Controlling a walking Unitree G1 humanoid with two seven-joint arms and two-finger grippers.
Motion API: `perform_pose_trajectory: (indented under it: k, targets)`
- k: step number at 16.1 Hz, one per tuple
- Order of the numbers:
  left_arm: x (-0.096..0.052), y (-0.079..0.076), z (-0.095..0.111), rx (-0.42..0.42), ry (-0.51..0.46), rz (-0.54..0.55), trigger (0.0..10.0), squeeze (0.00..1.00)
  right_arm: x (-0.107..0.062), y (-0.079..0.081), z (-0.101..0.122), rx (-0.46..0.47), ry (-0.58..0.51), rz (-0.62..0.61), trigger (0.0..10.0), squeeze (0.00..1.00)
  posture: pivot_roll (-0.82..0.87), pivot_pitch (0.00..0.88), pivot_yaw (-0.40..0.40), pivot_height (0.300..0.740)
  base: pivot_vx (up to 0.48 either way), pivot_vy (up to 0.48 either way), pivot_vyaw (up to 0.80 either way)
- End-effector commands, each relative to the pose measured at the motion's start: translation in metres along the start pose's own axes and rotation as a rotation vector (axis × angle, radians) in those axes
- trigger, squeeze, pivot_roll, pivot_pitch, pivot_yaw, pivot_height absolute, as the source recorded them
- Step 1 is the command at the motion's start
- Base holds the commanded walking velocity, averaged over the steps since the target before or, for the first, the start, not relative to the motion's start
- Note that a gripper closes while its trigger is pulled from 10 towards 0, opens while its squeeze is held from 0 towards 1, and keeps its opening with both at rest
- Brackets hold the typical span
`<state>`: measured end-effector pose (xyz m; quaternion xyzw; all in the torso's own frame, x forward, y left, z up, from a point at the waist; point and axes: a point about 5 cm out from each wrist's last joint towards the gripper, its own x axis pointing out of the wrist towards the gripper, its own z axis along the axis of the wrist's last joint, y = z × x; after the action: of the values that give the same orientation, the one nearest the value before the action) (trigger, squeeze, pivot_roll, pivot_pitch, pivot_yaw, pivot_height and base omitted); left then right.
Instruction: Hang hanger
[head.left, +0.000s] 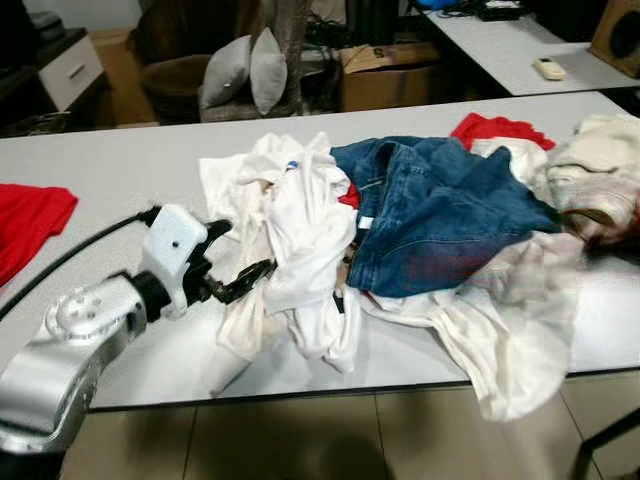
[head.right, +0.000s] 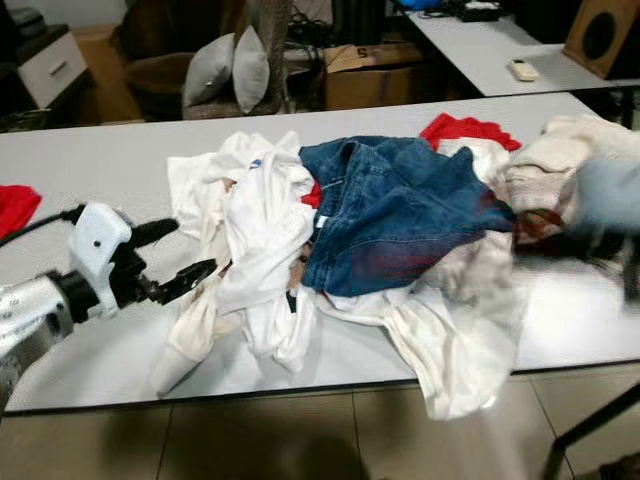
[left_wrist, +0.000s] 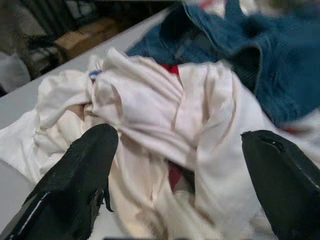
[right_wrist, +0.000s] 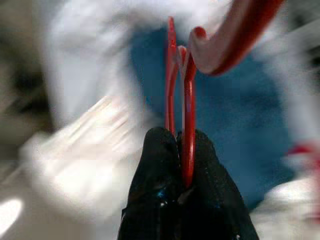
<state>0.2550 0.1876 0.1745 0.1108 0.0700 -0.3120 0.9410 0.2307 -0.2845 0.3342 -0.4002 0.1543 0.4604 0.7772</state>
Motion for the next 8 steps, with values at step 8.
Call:
perform_pose_trajectory:
  k: [8]
  targets:
    - [0.001,0.002,0.013,-0.065,-0.125,0.362,10.0,0.0,0.12,0.012,0.006,0.557,-0.538,-0.459,10.0,0.0,-0.06,0.0,0.091,0.74,0.0,0.031,0.0]
